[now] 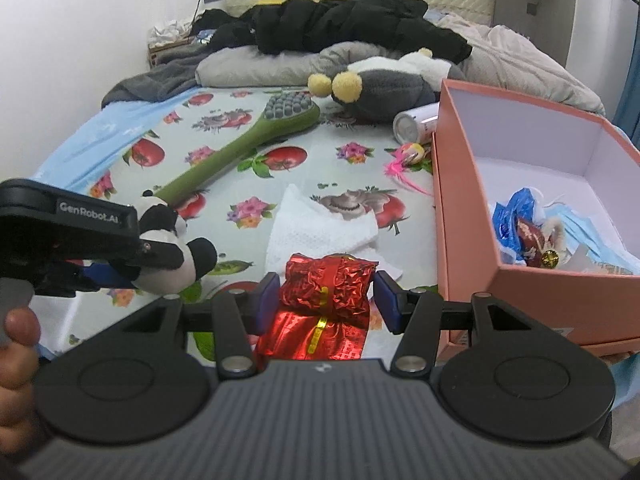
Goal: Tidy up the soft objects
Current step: 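Carry the panda with the left gripper while the right carries the red packet over the box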
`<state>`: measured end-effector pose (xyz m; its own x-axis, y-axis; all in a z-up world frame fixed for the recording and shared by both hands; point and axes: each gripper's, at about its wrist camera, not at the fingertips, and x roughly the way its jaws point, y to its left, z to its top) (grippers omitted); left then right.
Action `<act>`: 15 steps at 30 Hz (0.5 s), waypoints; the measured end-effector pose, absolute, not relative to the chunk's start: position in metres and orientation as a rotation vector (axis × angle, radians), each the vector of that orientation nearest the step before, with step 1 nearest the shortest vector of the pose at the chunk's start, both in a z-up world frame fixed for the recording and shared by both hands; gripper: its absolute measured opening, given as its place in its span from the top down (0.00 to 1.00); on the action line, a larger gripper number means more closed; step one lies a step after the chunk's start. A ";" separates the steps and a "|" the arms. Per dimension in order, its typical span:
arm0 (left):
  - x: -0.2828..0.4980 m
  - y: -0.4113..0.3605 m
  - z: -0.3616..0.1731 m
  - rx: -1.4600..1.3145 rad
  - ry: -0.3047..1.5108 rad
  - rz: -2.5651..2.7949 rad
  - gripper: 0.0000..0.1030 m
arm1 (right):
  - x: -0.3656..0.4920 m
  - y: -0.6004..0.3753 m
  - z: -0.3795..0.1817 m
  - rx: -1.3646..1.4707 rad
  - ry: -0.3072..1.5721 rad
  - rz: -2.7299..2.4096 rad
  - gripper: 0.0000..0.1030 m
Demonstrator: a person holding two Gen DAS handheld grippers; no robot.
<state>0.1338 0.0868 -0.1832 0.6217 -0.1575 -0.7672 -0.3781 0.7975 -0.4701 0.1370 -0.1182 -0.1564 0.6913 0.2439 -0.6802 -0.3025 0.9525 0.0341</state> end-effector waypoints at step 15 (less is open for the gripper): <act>0.091 0.059 -0.119 -0.523 0.834 0.020 0.50 | 0.110 -0.133 -0.097 -0.041 0.635 0.315 0.47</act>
